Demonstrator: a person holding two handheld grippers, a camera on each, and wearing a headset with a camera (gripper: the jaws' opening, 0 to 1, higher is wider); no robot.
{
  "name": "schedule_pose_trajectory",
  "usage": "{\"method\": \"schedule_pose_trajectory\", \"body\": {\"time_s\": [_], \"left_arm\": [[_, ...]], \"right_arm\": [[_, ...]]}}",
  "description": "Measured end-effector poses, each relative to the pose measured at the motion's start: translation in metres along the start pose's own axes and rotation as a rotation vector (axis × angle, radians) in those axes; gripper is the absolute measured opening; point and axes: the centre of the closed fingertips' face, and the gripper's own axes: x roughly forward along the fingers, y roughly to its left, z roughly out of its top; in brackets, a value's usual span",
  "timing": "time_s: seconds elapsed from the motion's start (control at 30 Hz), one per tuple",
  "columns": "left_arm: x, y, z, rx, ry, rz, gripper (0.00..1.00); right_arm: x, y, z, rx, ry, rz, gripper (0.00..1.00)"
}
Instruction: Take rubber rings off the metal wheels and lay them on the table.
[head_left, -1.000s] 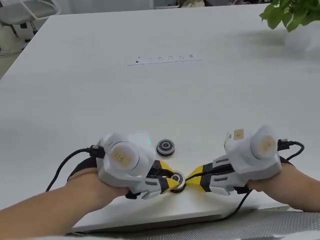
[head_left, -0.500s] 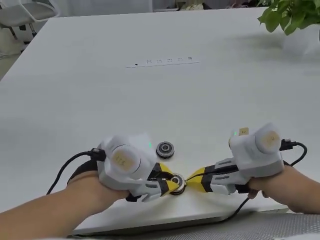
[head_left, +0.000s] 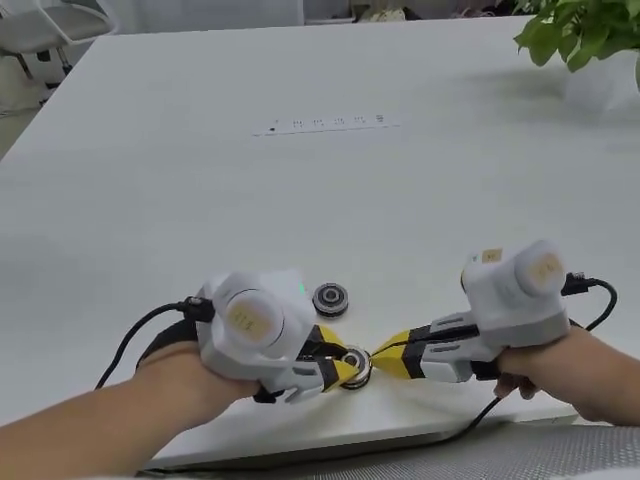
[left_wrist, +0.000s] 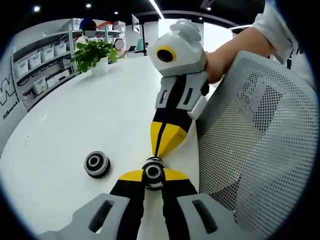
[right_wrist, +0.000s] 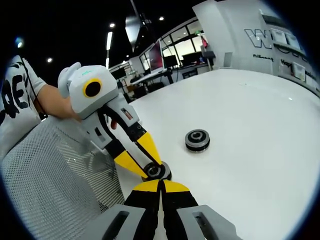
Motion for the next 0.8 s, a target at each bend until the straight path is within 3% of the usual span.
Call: {"method": "schedule_pose_trajectory", "body": {"time_s": [0.4, 0.8], "left_arm": [[0.0008, 0.0002, 0.0005, 0.000, 0.008, 0.003, 0.08], [0.0017, 0.0009, 0.0011, 0.000, 0.012, 0.009, 0.08]], "right_arm": [[-0.0008, 0.0002, 0.0021, 0.066, -0.037, 0.007, 0.00], [0.0009, 0.0004, 0.0034, 0.043, -0.043, 0.011, 0.00]]}}
